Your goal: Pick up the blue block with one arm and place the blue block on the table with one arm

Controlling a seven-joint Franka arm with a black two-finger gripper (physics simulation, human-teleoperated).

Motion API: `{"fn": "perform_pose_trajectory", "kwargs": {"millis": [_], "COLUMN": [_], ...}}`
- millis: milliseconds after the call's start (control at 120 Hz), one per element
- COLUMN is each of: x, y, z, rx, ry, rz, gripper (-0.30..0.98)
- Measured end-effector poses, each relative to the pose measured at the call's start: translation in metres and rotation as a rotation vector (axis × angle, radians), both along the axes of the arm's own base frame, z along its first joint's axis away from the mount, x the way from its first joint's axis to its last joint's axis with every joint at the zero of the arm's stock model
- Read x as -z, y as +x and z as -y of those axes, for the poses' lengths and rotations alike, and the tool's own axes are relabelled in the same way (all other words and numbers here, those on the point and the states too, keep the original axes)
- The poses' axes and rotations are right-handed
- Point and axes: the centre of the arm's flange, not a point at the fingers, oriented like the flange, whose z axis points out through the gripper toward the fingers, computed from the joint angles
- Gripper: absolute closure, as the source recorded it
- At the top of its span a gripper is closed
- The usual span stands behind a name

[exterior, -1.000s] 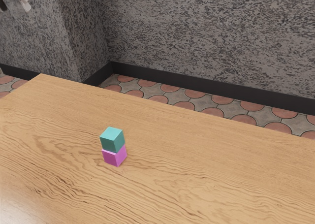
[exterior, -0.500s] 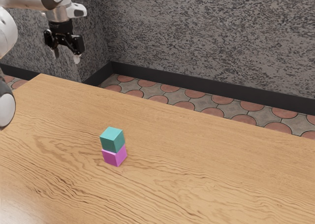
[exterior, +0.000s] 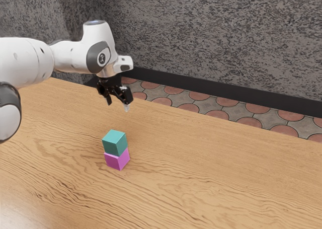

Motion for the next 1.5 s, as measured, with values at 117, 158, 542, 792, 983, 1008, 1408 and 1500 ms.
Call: {"fn": "perform_pose_trajectory", "kwargs": {"millis": [117,158,542,792,983,1008,1408,1500], "x": [0.023,0.025,0.053,0.059,0.069,0.071,0.091,0.091], "y": [-0.004,-0.005,-0.053,-0.076,-0.084,-0.085,-0.098,-0.098], "z": [0.008,0.014,0.023,0.044,0.043,0.043,0.042,0.042], "rx": [0.006,0.012,-0.027,-0.015,-0.031,-0.033,-0.051,-0.053], "ry": [0.003,0.004,-0.019,-0.033,-0.031,-0.031,-0.03,-0.03], "rz": [0.014,0.022,-0.013,-0.01,-0.012,-0.014,-0.047,-0.044], "gripper": [0.02,0.02,0.02,0.02,0.02,0.02,0.04,0.1]}}
